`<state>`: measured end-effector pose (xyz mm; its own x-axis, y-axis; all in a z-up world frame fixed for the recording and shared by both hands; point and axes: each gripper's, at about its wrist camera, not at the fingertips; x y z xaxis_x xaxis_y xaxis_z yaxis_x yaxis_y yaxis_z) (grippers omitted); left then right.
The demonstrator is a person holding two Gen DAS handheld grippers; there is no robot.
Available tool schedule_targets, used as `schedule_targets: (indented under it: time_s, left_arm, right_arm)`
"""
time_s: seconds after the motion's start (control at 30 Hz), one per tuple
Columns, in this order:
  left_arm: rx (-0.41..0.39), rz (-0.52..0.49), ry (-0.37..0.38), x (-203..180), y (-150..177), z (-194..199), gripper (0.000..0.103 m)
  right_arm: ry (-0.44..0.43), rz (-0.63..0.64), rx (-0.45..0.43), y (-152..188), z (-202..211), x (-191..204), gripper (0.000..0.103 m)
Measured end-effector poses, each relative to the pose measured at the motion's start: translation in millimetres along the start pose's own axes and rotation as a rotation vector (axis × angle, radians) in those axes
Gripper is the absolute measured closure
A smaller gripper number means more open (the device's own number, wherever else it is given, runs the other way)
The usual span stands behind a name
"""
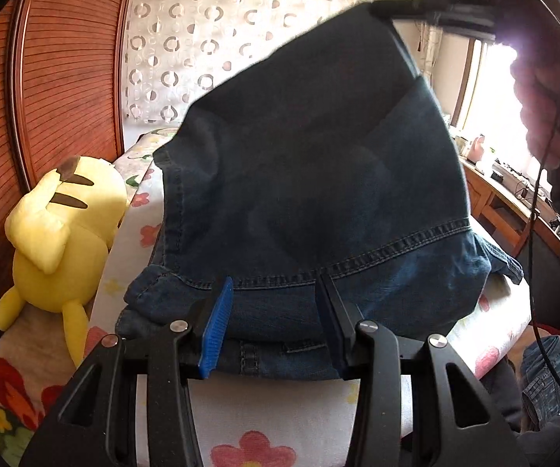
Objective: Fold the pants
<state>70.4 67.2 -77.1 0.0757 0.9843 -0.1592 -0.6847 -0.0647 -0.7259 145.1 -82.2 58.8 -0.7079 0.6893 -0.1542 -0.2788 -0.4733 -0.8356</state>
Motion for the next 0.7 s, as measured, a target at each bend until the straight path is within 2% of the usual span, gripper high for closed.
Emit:
schedule_targets:
  time_s: [0.1,0.23,0.3,0.43,0.57,0.6,0.67,0.7]
  left_arm:
    - [-0.001,0.004,-0.002,2.4,0.7,0.8,0.058]
    - [0.002,0.007,-0.005,5.2,0.7,-0.5,0.058]
    - [0.002,0.012,-0.004,5.8,0.2,0.0,0.058]
    - [-0.005,0.007,-0.005,5.1,0.3,3.1,0.058]
    - [-0.001,0.01,-0.014,9.0,0.2,1.4,0.058]
    - [0.003,0.012,-0.014,9.9,0.3,0.1,0.058]
    - [0.011,0.018,-0.008,11.9,1.4,-2.1,0.057]
    - [0.014,0.021,-0.007,13.2,2.2,-3.7,0.055]
  right_arm:
    - [-0.009,0.035,-0.027,3.8,8.0,8.6,0.102]
    - [-0.008,0.019,-0.046,3.4,6.0,-1.4,0.102]
    - [0.025,0.036,-0.048,1.1,0.9,-1.5,0.102]
    - [0.083,-0.002,0.025,6.5,-32.5,-17.8,0.102]
    - [0.134,-0.059,0.122,27.6,-68.3,-43.1,0.101]
    - [0.151,-0.078,0.147,35.4,-75.1,-50.5,0.09]
    - [0.168,-0.119,0.175,48.5,-81.2,-62.5,0.079]
    - [0.163,-0.137,0.179,56.2,-81.5,-68.4,0.079]
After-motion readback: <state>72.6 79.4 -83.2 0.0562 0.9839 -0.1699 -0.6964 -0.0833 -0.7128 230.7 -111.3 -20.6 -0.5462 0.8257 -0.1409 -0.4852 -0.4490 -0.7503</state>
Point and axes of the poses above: each gripper's, at about its wrist camera, not at the fingertips, and z roughly against the way its jaws point, x to its left, y to its underside, and after that the axes turned 7 degrees about x, right-handed
